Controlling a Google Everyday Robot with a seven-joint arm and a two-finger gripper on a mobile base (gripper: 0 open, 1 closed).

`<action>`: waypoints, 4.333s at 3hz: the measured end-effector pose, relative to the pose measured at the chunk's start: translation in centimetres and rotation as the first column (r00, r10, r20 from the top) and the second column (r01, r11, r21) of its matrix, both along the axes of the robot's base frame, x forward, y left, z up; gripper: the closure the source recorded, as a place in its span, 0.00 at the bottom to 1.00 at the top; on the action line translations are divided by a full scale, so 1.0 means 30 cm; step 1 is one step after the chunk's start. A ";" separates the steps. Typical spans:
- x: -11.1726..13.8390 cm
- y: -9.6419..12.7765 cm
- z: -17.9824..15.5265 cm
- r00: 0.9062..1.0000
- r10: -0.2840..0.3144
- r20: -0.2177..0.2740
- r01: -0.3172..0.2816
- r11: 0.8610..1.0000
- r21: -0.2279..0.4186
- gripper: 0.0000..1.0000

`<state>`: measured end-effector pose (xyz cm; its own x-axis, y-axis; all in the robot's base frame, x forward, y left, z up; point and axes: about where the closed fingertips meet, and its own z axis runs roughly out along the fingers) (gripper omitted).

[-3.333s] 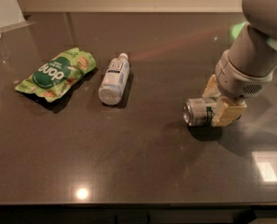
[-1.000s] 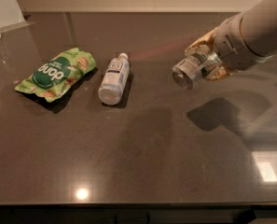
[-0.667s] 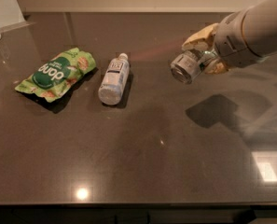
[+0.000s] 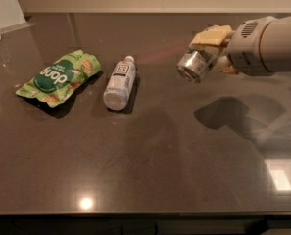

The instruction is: Place 7up can upright

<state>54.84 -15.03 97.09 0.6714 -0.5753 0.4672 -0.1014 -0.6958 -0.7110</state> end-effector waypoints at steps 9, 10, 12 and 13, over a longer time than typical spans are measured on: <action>-0.021 -0.045 -0.076 0.757 0.439 0.484 -0.143 0.834 -0.533 1.00; -0.020 -0.065 -0.117 0.743 0.454 0.492 -0.118 0.812 -0.571 1.00; -0.025 -0.093 -0.175 0.707 0.483 0.516 -0.075 0.777 -0.625 1.00; -0.029 -0.107 -0.198 0.690 0.490 0.533 -0.052 0.768 -0.638 1.00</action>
Offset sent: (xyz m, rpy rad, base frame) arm -0.0021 0.0000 0.0002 -0.5419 -0.5802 0.3681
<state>53.96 -18.24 91.15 0.1557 0.0795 0.9846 0.4799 -0.8773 -0.0051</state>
